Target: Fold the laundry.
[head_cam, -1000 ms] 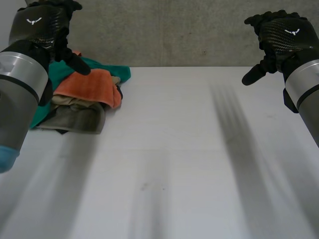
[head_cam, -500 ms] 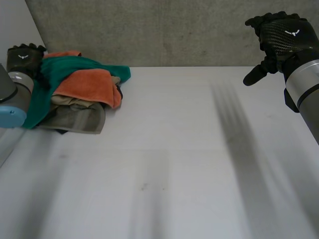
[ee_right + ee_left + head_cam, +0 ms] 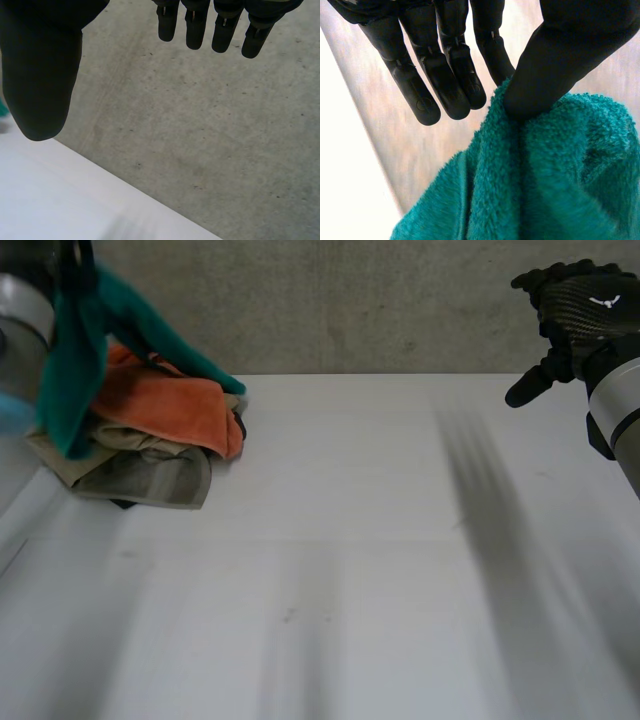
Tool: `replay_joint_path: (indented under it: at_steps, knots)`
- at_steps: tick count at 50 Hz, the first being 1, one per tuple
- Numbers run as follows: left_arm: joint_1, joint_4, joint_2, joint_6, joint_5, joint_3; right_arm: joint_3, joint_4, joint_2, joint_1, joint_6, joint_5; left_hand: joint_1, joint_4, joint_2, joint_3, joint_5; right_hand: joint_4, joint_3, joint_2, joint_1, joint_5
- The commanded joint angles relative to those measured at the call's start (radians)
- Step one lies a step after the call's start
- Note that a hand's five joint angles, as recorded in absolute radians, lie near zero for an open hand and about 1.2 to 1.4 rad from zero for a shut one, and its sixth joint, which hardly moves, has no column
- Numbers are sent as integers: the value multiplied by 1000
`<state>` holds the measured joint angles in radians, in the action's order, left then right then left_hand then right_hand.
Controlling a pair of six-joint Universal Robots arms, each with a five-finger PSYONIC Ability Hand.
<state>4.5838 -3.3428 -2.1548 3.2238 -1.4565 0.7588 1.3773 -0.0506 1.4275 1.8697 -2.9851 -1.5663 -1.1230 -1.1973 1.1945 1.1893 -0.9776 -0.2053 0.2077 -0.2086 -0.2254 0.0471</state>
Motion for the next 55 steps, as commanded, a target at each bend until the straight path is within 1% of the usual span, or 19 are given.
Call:
replay_joint_path:
  at_steps: [1,3,4,8,14,18,19,22,26,27,29,30,31,35,38,42,46,52,55]
  knots:
    - [-101,-4,298,-168,16,89,-12,0,7,-32,-2,0,-273,-199,202,207,-244,31,-33,34,51,-47]
    - [-129,-18,329,-186,22,103,-17,0,8,-37,-2,0,-273,-199,202,207,-244,31,-33,34,51,-47]
    - [-166,-32,352,-200,30,119,-18,0,10,-38,-2,-1,-273,-199,202,207,-244,31,-33,34,51,-47]
    - [-253,-49,380,-203,34,146,-23,3,14,-40,-2,-1,-273,-199,202,207,-244,31,-33,34,51,-47]
    - [-305,-49,365,-197,36,226,-27,11,24,-58,1,0,-273,-199,202,207,-244,31,-33,34,51,-47]
    - [-354,-40,290,-193,34,321,-35,32,24,-63,24,9,-273,-199,202,207,-244,31,-33,34,51,-47]
    - [-386,-38,239,-185,28,356,-37,40,24,-64,34,14,-273,-199,202,207,-244,31,-33,34,51,-47]
    - [-422,-24,164,-159,21,393,-46,75,22,-63,81,37,-273,-199,202,207,-244,31,-33,34,51,-47]
    - [-442,34,17,-107,-24,415,-47,132,8,-60,150,68,-273,-199,202,207,-244,31,-33,34,51,-47]
    - [-448,72,-29,-89,-51,410,-47,144,4,-58,164,72,-273,-199,202,207,-244,31,-33,34,51,-47]
    - [-463,114,-71,-72,-68,404,-47,173,-25,-50,205,75,188,262,-259,-254,217,31,-33,34,51,-47]
    - [-473,132,-86,-67,-74,402,-47,179,-36,-49,221,74,370,445,-442,-437,400,31,-33,34,51,-47]
    - [-495,161,-99,-58,-81,399,-47,186,-48,-47,233,74,663,737,-734,-729,692,31,-33,34,51,-47]
    - [-522,187,-79,-56,-94,404,-29,207,-87,-46,293,69,859,933,-930,-925,888,31,-33,34,51,-47]
    - [-520,194,-16,-61,-113,413,3,219,-99,-43,317,66,883,957,-955,-949,912,31,-33,34,51,-47]
    - [-499,195,96,-62,-208,473,80,227,-90,-20,319,72,883,957,-955,-949,912,31,-33,34,51,-47]
    - [-485,203,162,-67,-266,540,166,227,-70,54,310,80,883,957,-955,-949,912,31,-33,34,51,-47]
    - [-465,200,190,-71,-280,678,273,186,-65,169,287,95,880,954,-952,-946,909,21,-23,24,41,-37]
    - [-457,204,184,-94,-278,737,318,124,-71,213,239,101,866,940,-937,-932,895,-79,77,-76,-59,63]
